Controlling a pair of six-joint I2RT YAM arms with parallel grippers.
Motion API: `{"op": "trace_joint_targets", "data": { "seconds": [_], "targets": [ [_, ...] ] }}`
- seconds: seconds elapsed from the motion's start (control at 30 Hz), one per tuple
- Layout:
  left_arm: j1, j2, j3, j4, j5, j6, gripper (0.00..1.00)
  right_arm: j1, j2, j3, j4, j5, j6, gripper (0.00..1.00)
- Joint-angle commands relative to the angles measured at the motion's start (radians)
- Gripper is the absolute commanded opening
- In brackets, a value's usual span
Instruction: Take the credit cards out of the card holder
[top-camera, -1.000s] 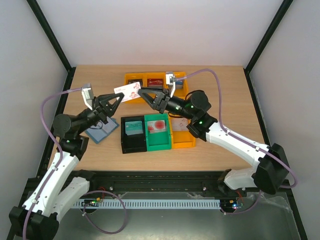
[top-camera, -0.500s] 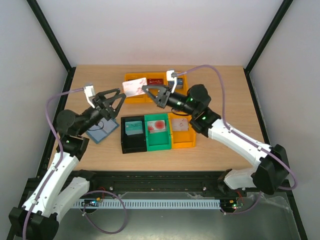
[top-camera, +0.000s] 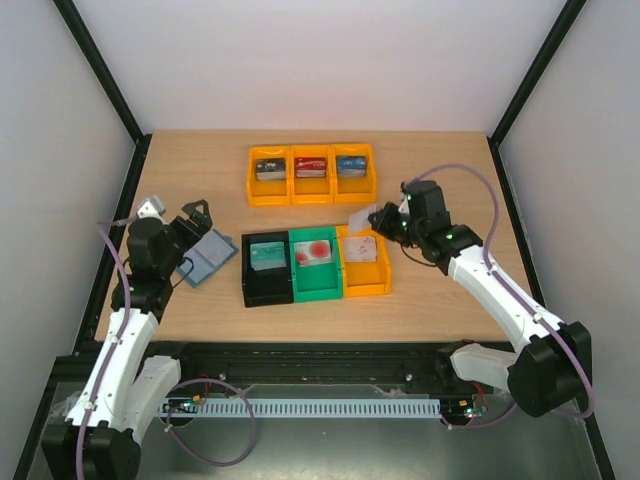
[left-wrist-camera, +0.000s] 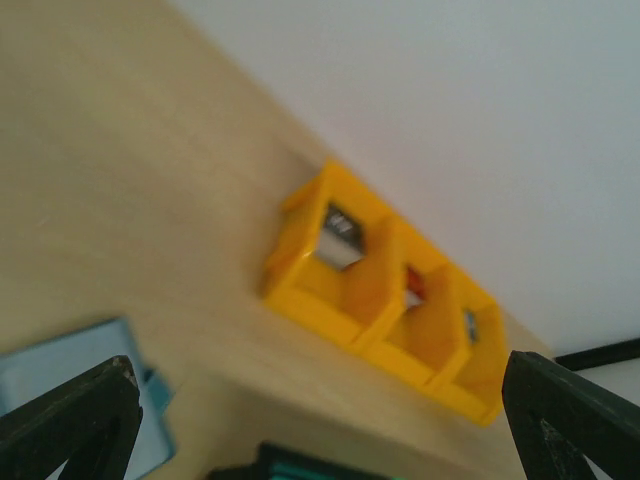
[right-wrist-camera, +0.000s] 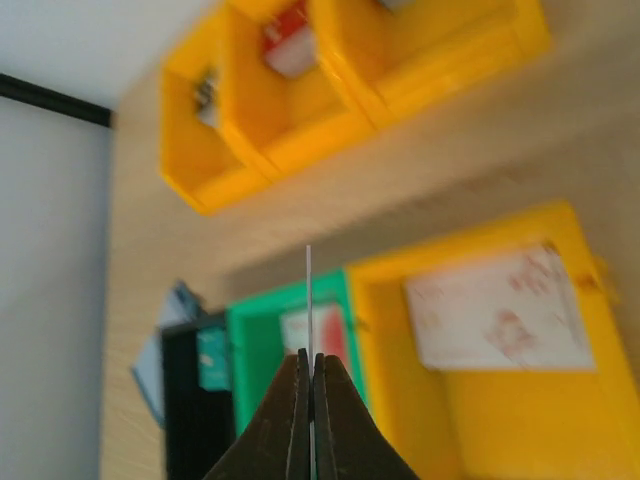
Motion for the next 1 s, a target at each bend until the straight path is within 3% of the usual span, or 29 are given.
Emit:
{"op": "trace_joint_targets", "data": {
  "seconds": [0.0, 0.53, 0.97],
  "targets": [
    [0.03, -0.002, -0.049, -0.122, -0.046, -0.068, 1.0, -0.003, 0.006, -0.097, -0.082, -0.016, 0.014, 0.02],
    [0.067, -0.005, -0.065, -0.123, -0.03, -0.083, 1.0, -0.003, 0.166, -0.184, 0.214, -0.062, 0.093, 0.02],
    [0.074, -0.004, -0.07, -0.122, -0.026, -0.087, 1.0, -0.003, 0.214, -0.221, 0.257, 0.006, 0.093, 0.02]
  ]
}}
